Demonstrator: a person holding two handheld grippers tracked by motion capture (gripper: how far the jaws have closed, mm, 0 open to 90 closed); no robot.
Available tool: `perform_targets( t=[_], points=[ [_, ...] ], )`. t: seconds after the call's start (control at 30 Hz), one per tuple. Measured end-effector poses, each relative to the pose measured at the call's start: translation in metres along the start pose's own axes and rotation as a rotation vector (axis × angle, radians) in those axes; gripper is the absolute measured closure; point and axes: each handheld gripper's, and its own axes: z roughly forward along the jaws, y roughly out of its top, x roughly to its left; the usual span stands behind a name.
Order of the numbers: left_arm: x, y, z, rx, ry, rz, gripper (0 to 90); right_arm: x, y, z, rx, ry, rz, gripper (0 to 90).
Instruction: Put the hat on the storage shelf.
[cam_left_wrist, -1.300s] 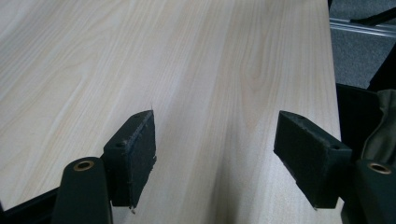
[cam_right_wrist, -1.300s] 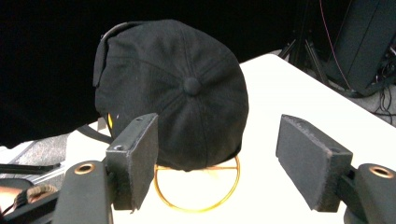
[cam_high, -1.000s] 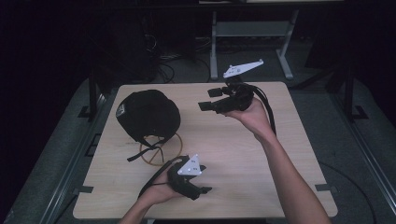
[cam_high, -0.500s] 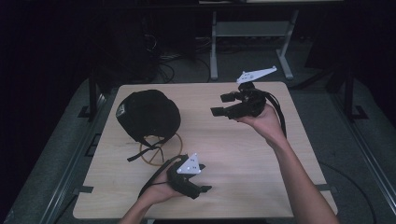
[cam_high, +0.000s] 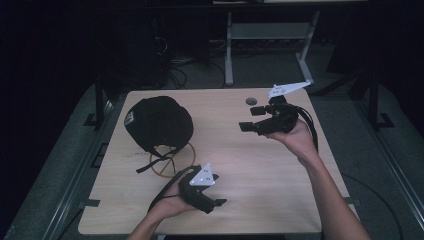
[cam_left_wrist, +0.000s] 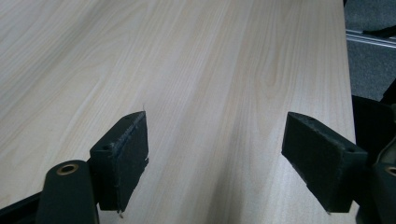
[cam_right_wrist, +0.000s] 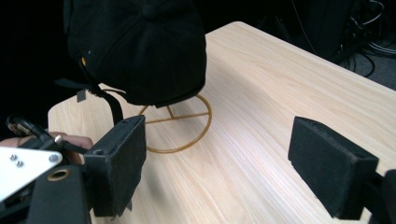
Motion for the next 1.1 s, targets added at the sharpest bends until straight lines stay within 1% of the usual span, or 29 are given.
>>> perform_targets(
  t=[0.27, 0.3, 0.37, 0.5, 0.53, 0.67, 0.77, 0.83, 0.97, 1.1],
  points=[
    [0.001, 0.0, 0.0, -0.001, 0.007, 0.0, 21.5, -0.004, -0.016, -0.012, 0.002, -0.014, 0.019, 18.0],
    [0.001, 0.001, 0.0, 0.0, 0.01, 0.007, 21.3, -0.005, -0.018, -0.013, -0.002, -0.015, 0.02, 18.1],
    [0.001, 0.001, 0.0, 0.003, 0.009, -0.004, 20.9, -0.005, -0.022, -0.016, -0.003, -0.018, 0.022, 18.1],
    [0.001, 0.001, 0.0, -0.001, 0.016, -0.002, 20.2, -0.006, -0.03, -0.021, -0.002, -0.022, 0.031, 17.7],
    [0.001, 0.0, 0.0, -0.003, 0.016, -0.009, 20.1, -0.007, -0.032, -0.023, -0.003, -0.024, 0.03, 17.7],
    [0.002, 0.001, 0.0, -0.003, 0.023, -0.003, 19.8, -0.009, -0.04, -0.027, -0.003, -0.03, 0.04, 17.7],
    [0.002, 0.001, 0.0, -0.004, 0.028, -0.006, 19.6, -0.01, -0.045, -0.03, -0.004, -0.034, 0.048, 17.7],
    [0.002, 0.001, 0.001, -0.013, 0.028, -0.015, 19.6, -0.011, -0.049, -0.033, -0.004, -0.035, 0.05, 17.7],
    [0.002, 0.001, 0.001, -0.007, 0.03, -0.011, 19.5, -0.013, -0.059, -0.036, -0.006, -0.036, 0.068, 17.7],
    [0.003, 0.001, 0.0, -0.011, 0.03, -0.026, 19.5, -0.015, -0.07, -0.04, -0.007, -0.04, 0.081, 17.7]
  ],
)
